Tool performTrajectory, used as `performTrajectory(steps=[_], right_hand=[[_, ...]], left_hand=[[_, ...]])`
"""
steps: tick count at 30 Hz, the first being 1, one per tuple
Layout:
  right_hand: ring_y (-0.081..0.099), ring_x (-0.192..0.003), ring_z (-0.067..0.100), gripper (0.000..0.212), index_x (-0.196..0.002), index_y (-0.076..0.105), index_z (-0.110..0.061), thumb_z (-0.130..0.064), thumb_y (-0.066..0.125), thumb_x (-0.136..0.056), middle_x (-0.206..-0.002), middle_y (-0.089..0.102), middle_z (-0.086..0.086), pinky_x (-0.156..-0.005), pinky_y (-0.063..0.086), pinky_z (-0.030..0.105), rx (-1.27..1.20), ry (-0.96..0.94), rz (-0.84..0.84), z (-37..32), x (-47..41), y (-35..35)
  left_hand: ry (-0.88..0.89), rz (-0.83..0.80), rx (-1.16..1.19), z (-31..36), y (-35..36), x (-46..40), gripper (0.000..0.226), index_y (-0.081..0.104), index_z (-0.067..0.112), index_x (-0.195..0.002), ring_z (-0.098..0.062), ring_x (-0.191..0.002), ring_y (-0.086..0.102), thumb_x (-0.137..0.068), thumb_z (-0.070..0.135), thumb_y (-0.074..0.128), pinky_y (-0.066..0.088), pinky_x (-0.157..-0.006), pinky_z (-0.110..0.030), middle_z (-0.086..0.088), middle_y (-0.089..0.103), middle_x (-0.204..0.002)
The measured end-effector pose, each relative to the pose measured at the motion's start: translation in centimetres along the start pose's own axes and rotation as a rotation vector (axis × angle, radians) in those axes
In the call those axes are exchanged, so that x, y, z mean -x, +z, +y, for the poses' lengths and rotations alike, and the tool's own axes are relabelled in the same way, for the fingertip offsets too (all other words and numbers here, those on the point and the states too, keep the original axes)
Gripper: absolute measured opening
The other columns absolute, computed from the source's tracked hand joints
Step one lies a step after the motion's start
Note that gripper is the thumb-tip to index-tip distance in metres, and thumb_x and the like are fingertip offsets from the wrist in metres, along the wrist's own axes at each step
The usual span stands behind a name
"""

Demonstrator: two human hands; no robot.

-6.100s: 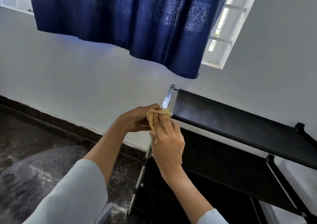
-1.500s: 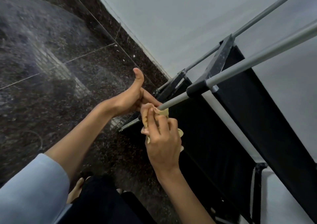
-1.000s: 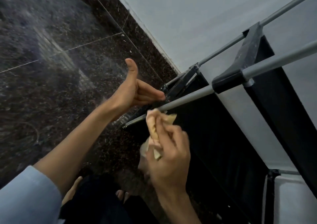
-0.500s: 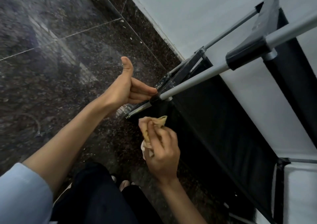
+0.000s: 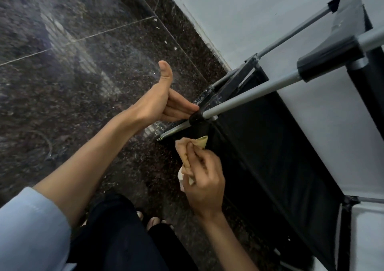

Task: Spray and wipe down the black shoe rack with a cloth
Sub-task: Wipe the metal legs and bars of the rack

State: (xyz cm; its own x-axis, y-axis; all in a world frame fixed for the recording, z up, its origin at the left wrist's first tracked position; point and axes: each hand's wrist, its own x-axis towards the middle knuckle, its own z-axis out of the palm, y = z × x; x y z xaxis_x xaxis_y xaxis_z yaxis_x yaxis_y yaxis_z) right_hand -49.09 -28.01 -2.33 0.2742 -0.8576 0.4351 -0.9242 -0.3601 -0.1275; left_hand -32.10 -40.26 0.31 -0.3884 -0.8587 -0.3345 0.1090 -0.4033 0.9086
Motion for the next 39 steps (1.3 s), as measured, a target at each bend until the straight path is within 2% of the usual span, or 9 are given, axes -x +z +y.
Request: performTrajectory(steps=[3,6,15,19,25,28,30,35,39], right_hand=[[0.06,-0.096,0.026,0.032,-0.12,0.063,-0.004,-0.012,0.056,-0.09,-0.113,0.057,0.009,-0.089,0.049,0.033,0.021,-0.021,0.218,-2.1,-2.2,-1.6],[0.057,-0.099,0.026,0.033,-0.122,0.063,-0.003,-0.009,0.064,-0.089,-0.119,0.051,0.007,-0.09,0.049,0.035,0.136,-0.006,0.251,-2.7,-4.6,-0.6],[0.061,-0.084,0.023,0.042,-0.12,0.063,-0.007,-0.018,0.066,-0.08,-0.105,0.064,0.004,-0.061,0.054,0.03,0.285,-0.136,-0.315,-1.7,-1.5,5.5],[0.06,-0.084,0.022,0.047,-0.12,0.063,-0.01,-0.015,0.075,-0.075,-0.108,0.063,0.002,-0.057,0.055,0.032,0.182,-0.002,-0.438,-2.2,-1.7,5.5],[0.053,-0.099,0.027,0.039,-0.122,0.062,-0.002,-0.009,0.062,-0.084,-0.113,0.05,0.005,-0.093,0.045,0.034,0.038,-0.074,0.12,-3.0,-1.7,1.2],[0.052,-0.099,0.026,0.037,-0.123,0.062,-0.003,-0.007,0.065,-0.087,-0.112,0.047,0.004,-0.091,0.046,0.035,0.198,-0.072,0.204,-1.8,-3.5,1.5],[0.05,-0.099,0.026,0.034,-0.122,0.063,-0.004,-0.009,0.065,-0.088,-0.11,0.049,0.003,-0.09,0.046,0.035,0.266,-0.154,0.15,-0.4,-3.5,2.7],[0.059,-0.093,0.025,0.036,-0.122,0.065,-0.008,-0.017,0.055,-0.088,-0.101,0.065,0.003,-0.077,0.052,0.032,0.354,-0.209,-0.186,-0.2,-1.2,6.3],[0.062,-0.085,0.024,0.038,-0.118,0.062,-0.011,-0.021,0.056,-0.082,-0.105,0.064,-0.001,-0.058,0.052,0.031,0.412,-0.217,-0.346,-1.1,-1.7,7.8]], left_hand=[[-0.016,0.002,-0.029,-0.7,-0.2,-0.4,0.106,0.076,0.01,-0.082,-0.013,-0.082,0.071,-0.084,0.065,-0.015,0.051,-0.078,-0.026,-0.005,0.075,-0.085],[-0.036,-0.012,-0.032,-1.9,-0.4,-0.7,0.109,0.077,0.008,-0.081,-0.022,-0.09,0.07,-0.082,0.069,-0.014,0.051,-0.093,-0.039,-0.011,0.074,-0.087],[-0.128,0.016,-0.074,-5.0,-1.2,-1.3,0.107,0.077,0.014,-0.078,-0.009,-0.083,0.069,-0.083,0.065,-0.017,0.046,-0.073,-0.019,-0.001,0.075,-0.081],[-0.087,0.045,-0.117,-5.6,-1.3,-1.6,0.104,0.078,0.016,-0.077,-0.007,-0.08,0.068,-0.085,0.062,-0.015,0.046,-0.068,-0.015,-0.002,0.074,-0.083],[-0.105,0.082,-0.106,-8.0,-1.9,-1.5,0.099,0.076,0.019,-0.063,-0.021,-0.083,0.065,-0.088,0.061,-0.011,0.05,-0.087,-0.046,-0.012,0.069,-0.079],[-0.124,0.112,-0.046,-9.2,-2.2,-1.6,0.098,0.077,0.018,-0.074,-0.015,-0.088,0.067,-0.086,0.064,-0.009,0.054,-0.082,-0.03,-0.008,0.073,-0.085],[-0.129,0.111,-0.063,-9.4,-2.2,-1.7,0.098,0.076,0.015,-0.082,-0.012,-0.089,0.066,-0.087,0.063,-0.009,0.049,-0.072,-0.019,-0.005,0.072,-0.088],[-0.122,0.106,-0.127,-9.2,-2.3,-2.0,0.099,0.076,0.015,-0.081,-0.021,-0.092,0.064,-0.086,0.065,-0.009,0.048,-0.083,-0.028,-0.008,0.072,-0.091],[-0.112,0.099,-0.129,-9.1,-2.4,-2.0,0.1,0.077,0.011,-0.08,-0.017,-0.091,0.065,-0.087,0.064,-0.009,0.046,-0.077,-0.02,-0.007,0.073,-0.089]])
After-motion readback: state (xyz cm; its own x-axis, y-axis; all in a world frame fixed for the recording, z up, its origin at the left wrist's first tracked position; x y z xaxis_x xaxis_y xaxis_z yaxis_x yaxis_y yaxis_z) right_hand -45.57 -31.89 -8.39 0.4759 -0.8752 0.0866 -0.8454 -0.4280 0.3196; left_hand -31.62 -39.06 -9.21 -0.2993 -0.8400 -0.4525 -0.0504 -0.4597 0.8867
